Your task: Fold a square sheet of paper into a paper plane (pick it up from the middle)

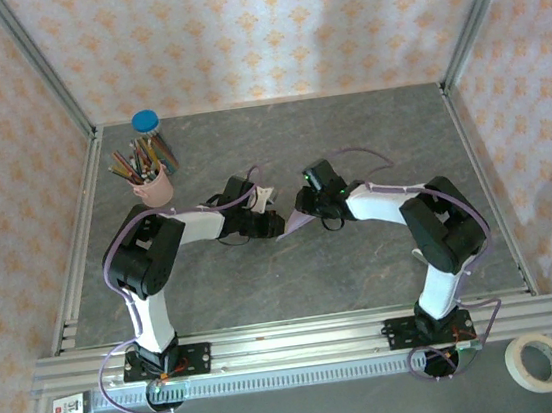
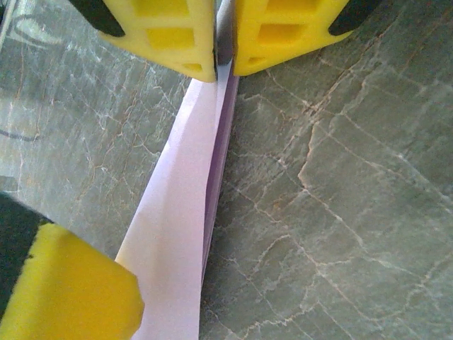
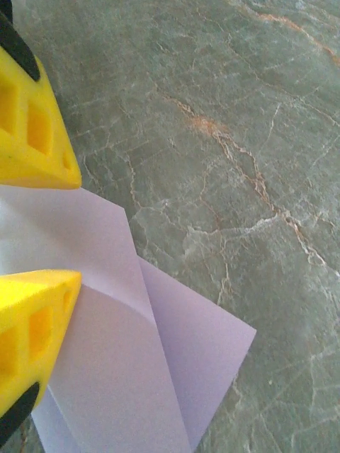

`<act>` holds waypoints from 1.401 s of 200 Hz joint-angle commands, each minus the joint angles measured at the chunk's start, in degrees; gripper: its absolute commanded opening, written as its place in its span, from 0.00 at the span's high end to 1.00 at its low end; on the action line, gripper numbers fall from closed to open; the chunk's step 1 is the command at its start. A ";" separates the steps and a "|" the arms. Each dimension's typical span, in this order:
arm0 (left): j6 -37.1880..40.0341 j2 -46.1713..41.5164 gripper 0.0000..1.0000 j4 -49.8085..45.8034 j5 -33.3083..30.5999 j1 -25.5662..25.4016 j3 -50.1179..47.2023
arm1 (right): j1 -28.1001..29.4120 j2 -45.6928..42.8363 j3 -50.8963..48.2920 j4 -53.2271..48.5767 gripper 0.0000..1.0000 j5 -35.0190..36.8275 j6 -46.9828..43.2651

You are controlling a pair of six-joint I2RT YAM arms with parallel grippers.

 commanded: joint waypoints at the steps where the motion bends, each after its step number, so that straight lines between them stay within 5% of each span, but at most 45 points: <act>1: 0.27 5.03 0.85 -5.10 -5.36 -0.18 -0.85 | -0.60 0.77 1.29 -1.89 0.66 2.96 0.81; 280: 0.29 5.67 0.86 -5.72 -5.63 -0.18 -1.22 | -1.95 3.48 -3.35 -2.14 0.68 2.67 -0.12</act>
